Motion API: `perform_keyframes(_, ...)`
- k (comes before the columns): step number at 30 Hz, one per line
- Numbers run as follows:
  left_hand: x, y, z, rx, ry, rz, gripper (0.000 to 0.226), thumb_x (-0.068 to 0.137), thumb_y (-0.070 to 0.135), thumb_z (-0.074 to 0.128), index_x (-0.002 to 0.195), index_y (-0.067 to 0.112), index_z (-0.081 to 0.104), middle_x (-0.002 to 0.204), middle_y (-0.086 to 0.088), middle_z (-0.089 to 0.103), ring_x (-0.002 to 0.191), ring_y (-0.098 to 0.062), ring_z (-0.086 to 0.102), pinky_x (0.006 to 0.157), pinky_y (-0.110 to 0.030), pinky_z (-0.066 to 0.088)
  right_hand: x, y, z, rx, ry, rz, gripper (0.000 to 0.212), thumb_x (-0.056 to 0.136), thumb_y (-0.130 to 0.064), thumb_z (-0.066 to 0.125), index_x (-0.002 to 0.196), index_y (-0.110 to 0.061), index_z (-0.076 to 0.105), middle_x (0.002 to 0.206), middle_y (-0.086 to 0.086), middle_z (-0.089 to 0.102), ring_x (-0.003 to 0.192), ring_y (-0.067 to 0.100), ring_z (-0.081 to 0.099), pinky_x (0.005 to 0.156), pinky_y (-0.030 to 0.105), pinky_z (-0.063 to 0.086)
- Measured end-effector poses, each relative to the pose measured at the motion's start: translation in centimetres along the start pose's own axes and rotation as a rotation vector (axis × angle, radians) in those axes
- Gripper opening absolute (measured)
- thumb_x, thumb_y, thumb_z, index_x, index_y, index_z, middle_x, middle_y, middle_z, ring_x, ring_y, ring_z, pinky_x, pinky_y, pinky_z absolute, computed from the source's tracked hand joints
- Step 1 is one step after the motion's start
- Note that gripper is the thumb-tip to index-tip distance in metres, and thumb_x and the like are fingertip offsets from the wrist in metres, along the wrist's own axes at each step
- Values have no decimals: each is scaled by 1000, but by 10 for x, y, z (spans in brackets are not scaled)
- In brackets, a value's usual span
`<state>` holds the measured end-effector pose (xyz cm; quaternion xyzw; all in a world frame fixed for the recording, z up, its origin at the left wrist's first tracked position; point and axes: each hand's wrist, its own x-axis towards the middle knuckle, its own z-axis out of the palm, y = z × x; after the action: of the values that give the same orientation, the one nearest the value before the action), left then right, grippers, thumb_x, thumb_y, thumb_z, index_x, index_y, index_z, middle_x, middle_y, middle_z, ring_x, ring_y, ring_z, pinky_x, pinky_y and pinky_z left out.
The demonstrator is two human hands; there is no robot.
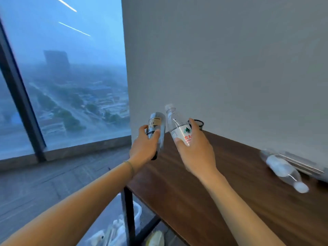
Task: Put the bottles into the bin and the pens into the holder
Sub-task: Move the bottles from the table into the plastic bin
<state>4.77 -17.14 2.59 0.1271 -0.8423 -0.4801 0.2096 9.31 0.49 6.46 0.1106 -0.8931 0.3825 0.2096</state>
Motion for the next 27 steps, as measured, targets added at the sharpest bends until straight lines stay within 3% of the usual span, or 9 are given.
perform_keyframes(6, 14, -106, -109, -33, 202, -122, 52, 96, 59, 49, 141, 32, 42, 99, 6, 67, 77, -8, 62, 63, -30, 46, -8, -79, 115, 68, -172, -136, 73, 97, -47, 57, 158, -34, 20, 144, 5, 52, 122, 29, 58, 90, 41, 46)
perform_keyframes(10, 8, -191, -152, -76, 233, -280, 61, 94, 63, 50, 145, 32, 38, 106, 3, 66, 87, -19, 68, 83, -47, 60, -21, -113, 191, 133, -306, -164, 71, 97, -47, 57, 158, -35, 23, 140, 4, 53, 117, 27, 59, 87, 38, 46)
perform_keyframes(13, 0, -249, -173, -66, 252, -395, 59, 94, 60, 51, 144, 31, 39, 108, 2, 67, 89, -21, 69, 85, -49, 59, -35, -121, 254, 187, -428, -157, 70, 94, -51, 55, 156, -36, 25, 139, 1, 56, 114, 25, 61, 93, 47, 51)
perform_keyframes(19, -19, -349, -188, -9, 237, -597, 59, 95, 58, 51, 144, 28, 39, 102, 7, 63, 91, -22, 69, 85, -48, 59, -62, -82, 379, 270, -711, 163, 72, 96, -39, 61, 158, -28, 27, 151, 4, 49, 128, 27, 54, 99, 43, 45)
perform_keyframes(21, -27, -373, -186, 38, 213, -660, 59, 95, 59, 50, 145, 29, 39, 101, 9, 63, 88, -20, 67, 80, -41, 57, -68, -62, 411, 254, -793, 286, 77, 94, -37, 65, 159, -26, 25, 156, 5, 45, 132, 30, 52, 98, 42, 45)
perform_keyframes(23, -34, -391, -182, 70, 195, -717, 63, 92, 63, 48, 145, 30, 38, 110, 3, 65, 89, -21, 67, 80, -37, 54, -72, -43, 437, 208, -835, 364, 80, 91, -38, 68, 159, -26, 26, 155, 7, 45, 130, 32, 53, 98, 43, 47)
perform_keyframes(25, -35, -408, -175, 108, 162, -758, 70, 85, 70, 44, 144, 33, 37, 120, -2, 67, 95, -28, 69, 89, -44, 56, -74, -26, 457, 163, -854, 405, 80, 91, -39, 68, 159, -25, 26, 154, 7, 47, 129, 34, 53, 92, 40, 44)
perform_keyframes(27, -33, -422, -167, 139, 131, -787, 67, 88, 68, 44, 144, 33, 37, 118, -1, 67, 97, -30, 68, 89, -42, 55, -74, -14, 470, 158, -873, 435, 77, 94, -38, 67, 159, -26, 27, 151, 8, 49, 130, 34, 52, 88, 37, 40)
